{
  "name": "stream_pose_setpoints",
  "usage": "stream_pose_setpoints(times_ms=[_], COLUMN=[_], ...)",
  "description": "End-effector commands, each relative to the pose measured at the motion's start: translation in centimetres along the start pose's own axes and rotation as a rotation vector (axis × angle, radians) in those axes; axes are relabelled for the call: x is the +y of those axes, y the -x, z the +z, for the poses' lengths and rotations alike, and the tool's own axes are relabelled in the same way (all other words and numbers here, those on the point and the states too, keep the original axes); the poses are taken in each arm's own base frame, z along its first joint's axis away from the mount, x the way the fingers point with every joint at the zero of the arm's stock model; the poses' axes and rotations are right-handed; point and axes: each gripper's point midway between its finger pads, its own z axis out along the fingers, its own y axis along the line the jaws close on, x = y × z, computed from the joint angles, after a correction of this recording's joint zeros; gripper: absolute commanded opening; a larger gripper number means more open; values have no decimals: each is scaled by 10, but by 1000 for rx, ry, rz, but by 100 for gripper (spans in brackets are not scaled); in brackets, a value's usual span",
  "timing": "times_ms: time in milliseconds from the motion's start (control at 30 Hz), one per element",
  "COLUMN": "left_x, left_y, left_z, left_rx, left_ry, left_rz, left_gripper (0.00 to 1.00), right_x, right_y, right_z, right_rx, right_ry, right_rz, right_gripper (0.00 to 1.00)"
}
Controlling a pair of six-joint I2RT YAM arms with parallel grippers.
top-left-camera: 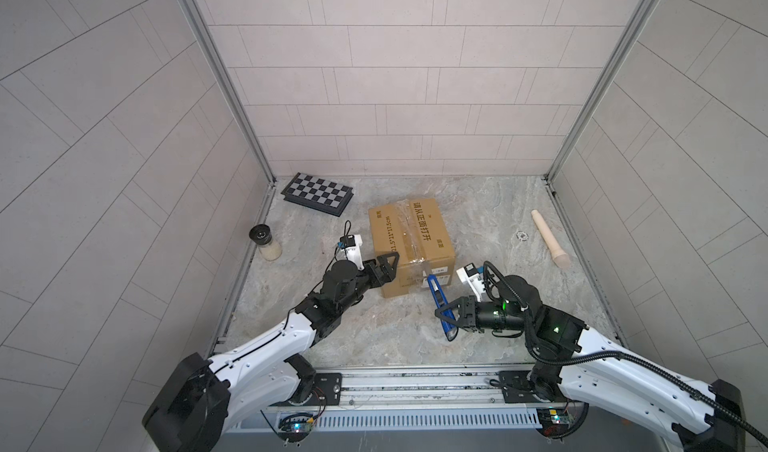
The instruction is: Unpack the express box
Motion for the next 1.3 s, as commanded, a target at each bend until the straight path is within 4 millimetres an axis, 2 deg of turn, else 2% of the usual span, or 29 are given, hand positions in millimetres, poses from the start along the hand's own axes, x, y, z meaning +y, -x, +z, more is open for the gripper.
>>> stream_pose_setpoints(times_ms=[0,67,133,300,400,467,700,800,1033,1133,1267], left_x=[-26,-28,-29,-27,-27,-28,-36,-36,-28,-30,-36], left_y=[10,10,11,8,7,8,12,10,6,6,9], left_z=[0,-1,-1,1,1,1,-1,-1,1,2,0], left_rx=[-10,-11,-13,-6,-3,-4,-12,-10,-4,-3,-5], left_ry=[-87,-95,-97,-89,-92,-95,-116,-116,-91,-98,-116], left_rz=[5,3,3,3,2,0,1,0,3,3,1], left_gripper=[100,100,100,100,100,100,100,100,100,100,100], right_x=[25,21,27,58,69,67,35,39,72,69,48], right_y=[3,3,4,11,15,14,8,8,16,16,10], right_z=[0,3,4,-5,-5,-1,15,16,6,11,25], right_rx=[-1,9,13,-13,-24,-14,20,24,-2,3,29], right_ry=[78,63,81,162,207,200,110,122,201,202,154], right_rz=[-78,-85,-95,-129,-119,-114,-94,-102,-128,-112,-86], right_gripper=[0,0,0,0,0,0,0,0,0,0,0])
